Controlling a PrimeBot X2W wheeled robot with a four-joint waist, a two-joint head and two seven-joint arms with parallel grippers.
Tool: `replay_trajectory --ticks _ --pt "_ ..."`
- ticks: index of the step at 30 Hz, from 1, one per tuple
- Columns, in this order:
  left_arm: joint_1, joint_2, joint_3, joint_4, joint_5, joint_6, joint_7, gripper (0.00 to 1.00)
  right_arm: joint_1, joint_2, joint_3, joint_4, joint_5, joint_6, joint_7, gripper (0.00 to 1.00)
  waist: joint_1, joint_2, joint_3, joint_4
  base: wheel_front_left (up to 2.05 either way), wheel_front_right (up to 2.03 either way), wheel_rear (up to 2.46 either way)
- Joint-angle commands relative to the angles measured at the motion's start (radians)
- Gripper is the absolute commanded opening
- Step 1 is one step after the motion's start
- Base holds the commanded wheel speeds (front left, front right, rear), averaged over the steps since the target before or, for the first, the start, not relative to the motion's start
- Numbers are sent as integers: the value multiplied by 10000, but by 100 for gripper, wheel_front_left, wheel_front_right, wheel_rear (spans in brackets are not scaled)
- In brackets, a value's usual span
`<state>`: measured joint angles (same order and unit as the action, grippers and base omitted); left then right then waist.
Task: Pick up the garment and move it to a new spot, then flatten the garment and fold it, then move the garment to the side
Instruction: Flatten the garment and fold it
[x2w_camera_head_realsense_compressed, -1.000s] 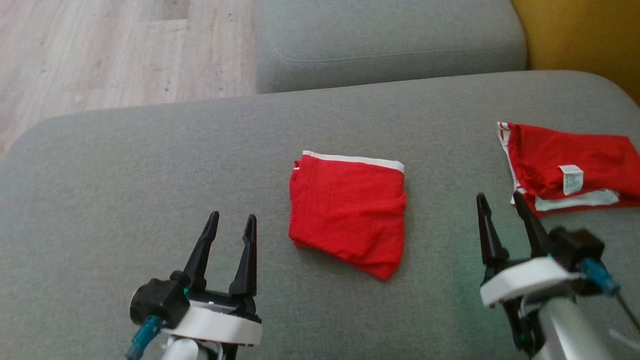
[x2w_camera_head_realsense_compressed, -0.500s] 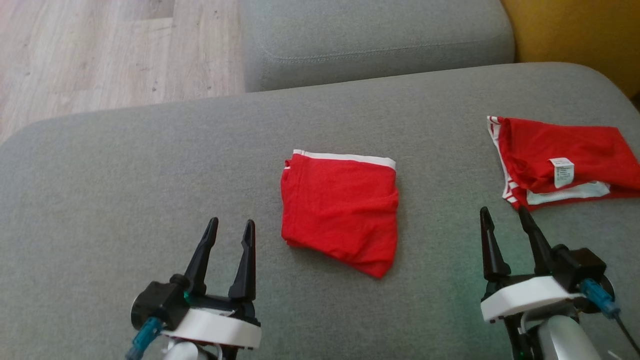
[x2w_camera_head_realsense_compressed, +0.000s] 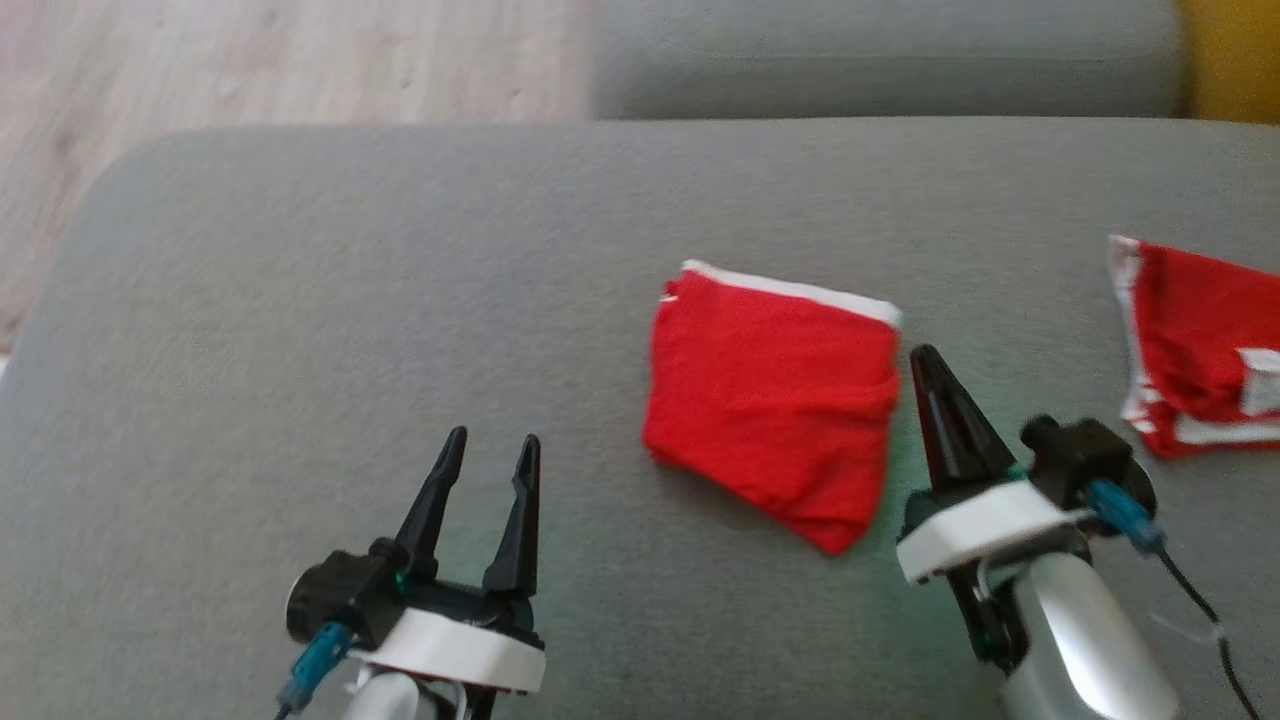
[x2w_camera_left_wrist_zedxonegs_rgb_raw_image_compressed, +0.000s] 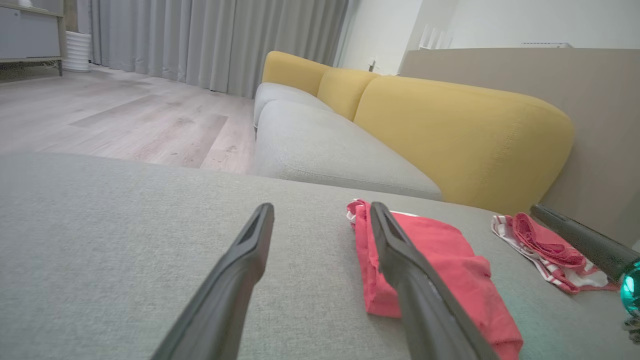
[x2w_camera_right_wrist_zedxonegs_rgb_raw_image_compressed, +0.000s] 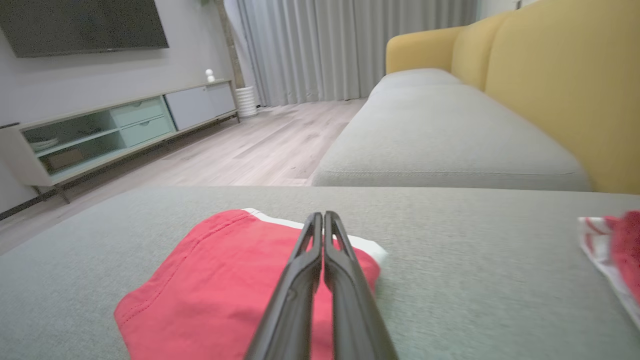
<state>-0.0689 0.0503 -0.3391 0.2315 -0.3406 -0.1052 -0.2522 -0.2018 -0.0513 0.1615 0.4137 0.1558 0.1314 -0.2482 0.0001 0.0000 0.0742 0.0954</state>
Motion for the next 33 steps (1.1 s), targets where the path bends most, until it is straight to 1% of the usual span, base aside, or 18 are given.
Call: replay_trajectory --ticks 1,5,12,14,18,24,29,33 --pt "-542 -1 178 -239 -33 40 -95 100 -611 9 353 126 -97 -7 -130 0 -1 0 431 596 0 0 0" --pt "-649 -1 137 -222 -34 73 -95 100 -1369 9 376 1555 -340 -7 59 0 -1 0 729 1056 0 0 0" --pt "-887 -1 -103 -201 -128 103 -95 100 -2769 -77 -297 4329 -685 -7 238 0 -1 0 976 1522 0 0 0" --pt "-957 -1 -206 -165 -165 124 -95 100 -3151 -92 -314 4686 -792 -7 115 0 -1 0 965 1613 0 0 0" --pt "-1012 -1 -282 -148 -256 177 -95 100 -3587 -35 -177 4622 -523 -7 -70 0 -1 0 897 1693 0 0 0" --pt "-1045 -1 -465 -162 -342 220 -95 100 -3887 5 1275 4366 318 -7 -129 0 -1 0 952 1973 0 0 0" --pt "-1098 -1 -532 -126 -369 217 -95 100 -4013 8 2610 5137 968 -7 -14 0 -1 0 1088 2240 0 0 0" --pt "-1118 -1 -501 -131 -390 246 -95 100 -4094 9 3635 5724 1168 -7 45 0 -1 0 1145 2306 0 0 0"
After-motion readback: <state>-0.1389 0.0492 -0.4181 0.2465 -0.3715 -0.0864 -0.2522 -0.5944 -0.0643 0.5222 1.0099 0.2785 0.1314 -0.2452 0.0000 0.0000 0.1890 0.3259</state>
